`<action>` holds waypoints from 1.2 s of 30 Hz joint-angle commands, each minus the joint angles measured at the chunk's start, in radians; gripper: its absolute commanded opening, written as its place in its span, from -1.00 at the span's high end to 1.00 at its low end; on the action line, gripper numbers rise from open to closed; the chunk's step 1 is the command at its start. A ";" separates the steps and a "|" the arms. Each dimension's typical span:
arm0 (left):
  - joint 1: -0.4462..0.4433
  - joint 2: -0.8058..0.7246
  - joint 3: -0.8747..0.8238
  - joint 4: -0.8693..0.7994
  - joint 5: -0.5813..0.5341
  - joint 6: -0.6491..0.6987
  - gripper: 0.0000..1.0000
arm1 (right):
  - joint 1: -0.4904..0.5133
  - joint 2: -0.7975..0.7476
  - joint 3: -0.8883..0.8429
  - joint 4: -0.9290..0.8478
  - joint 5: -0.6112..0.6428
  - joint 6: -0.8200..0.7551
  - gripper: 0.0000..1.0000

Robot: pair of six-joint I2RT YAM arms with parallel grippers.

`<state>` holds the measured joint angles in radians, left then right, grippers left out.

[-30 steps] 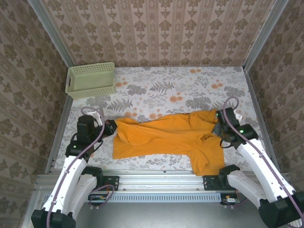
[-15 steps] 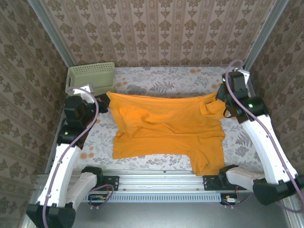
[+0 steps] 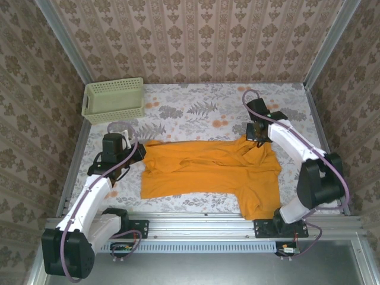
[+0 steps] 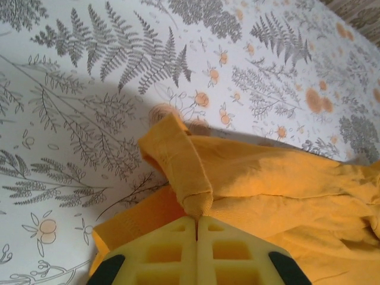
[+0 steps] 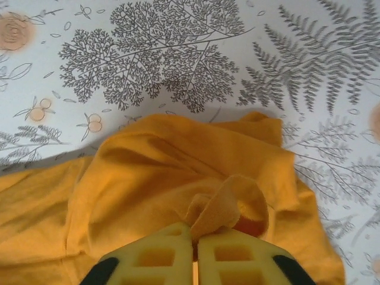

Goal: Fold the inside-out t-shirt

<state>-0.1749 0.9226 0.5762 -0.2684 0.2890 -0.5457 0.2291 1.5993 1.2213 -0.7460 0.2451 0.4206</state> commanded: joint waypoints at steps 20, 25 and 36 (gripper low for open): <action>0.006 -0.045 -0.013 0.000 0.017 -0.007 1.00 | -0.105 -0.046 -0.081 0.020 -0.113 0.006 0.28; 0.006 -0.046 -0.013 -0.002 0.018 -0.008 1.00 | -0.103 -0.010 -0.080 0.035 -0.133 0.021 0.22; 0.006 -0.044 -0.011 -0.002 0.012 -0.005 1.00 | -0.103 0.015 -0.076 -0.006 -0.031 0.043 0.45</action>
<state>-0.1749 0.8860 0.5655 -0.2684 0.2913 -0.5461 0.1223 1.6161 1.1484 -0.7219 0.1669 0.4484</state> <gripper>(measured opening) 0.055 0.285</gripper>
